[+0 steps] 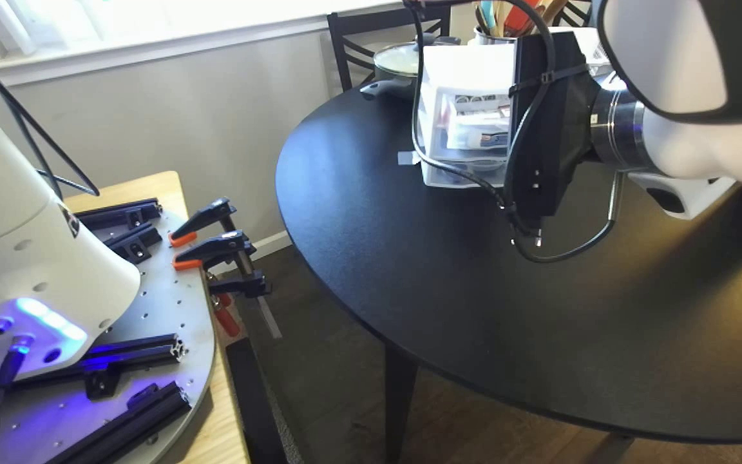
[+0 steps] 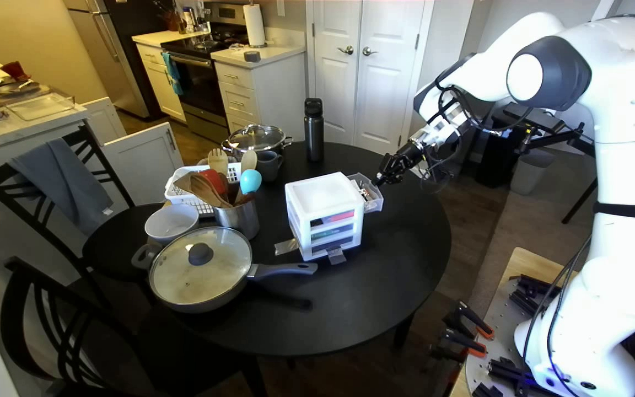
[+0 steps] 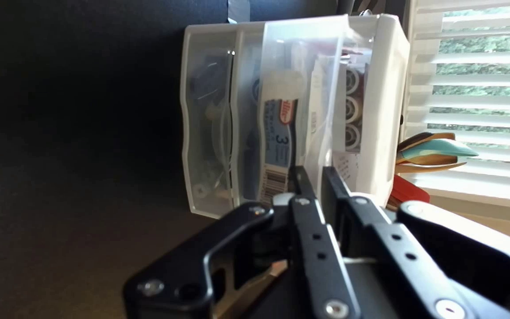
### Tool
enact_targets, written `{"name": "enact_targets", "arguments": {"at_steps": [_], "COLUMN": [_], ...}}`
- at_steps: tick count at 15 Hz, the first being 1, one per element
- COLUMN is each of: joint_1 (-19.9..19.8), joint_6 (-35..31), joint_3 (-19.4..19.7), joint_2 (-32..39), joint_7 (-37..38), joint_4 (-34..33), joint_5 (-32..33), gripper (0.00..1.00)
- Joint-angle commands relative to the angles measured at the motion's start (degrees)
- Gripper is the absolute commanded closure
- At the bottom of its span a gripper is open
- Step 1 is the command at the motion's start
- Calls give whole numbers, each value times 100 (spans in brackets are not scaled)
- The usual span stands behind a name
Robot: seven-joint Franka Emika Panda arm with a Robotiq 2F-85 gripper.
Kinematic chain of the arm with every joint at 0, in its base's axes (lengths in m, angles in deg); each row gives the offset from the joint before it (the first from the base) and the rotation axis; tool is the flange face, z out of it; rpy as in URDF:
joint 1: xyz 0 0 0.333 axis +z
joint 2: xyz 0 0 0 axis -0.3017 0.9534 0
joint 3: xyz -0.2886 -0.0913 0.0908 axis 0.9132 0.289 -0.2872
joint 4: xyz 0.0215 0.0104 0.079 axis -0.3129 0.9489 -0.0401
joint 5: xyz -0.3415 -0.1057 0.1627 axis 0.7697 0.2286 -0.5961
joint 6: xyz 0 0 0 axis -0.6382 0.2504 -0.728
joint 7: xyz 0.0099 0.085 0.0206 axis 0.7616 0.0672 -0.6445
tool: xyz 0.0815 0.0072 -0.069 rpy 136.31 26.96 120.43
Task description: Open the first top drawer
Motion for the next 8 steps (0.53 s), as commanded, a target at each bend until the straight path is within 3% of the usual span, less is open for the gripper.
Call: {"name": "enact_targets", "arguments": {"at_steps": [1,8], "joint_1": [-54,-313], "joint_6": [-442,-514], "joint_3": [10,151], "joint_2": [83,122], "joint_7": [162,296], "joint_4": [-40,-101], "joint_5": [327,336], "gripper": [93,93]}}
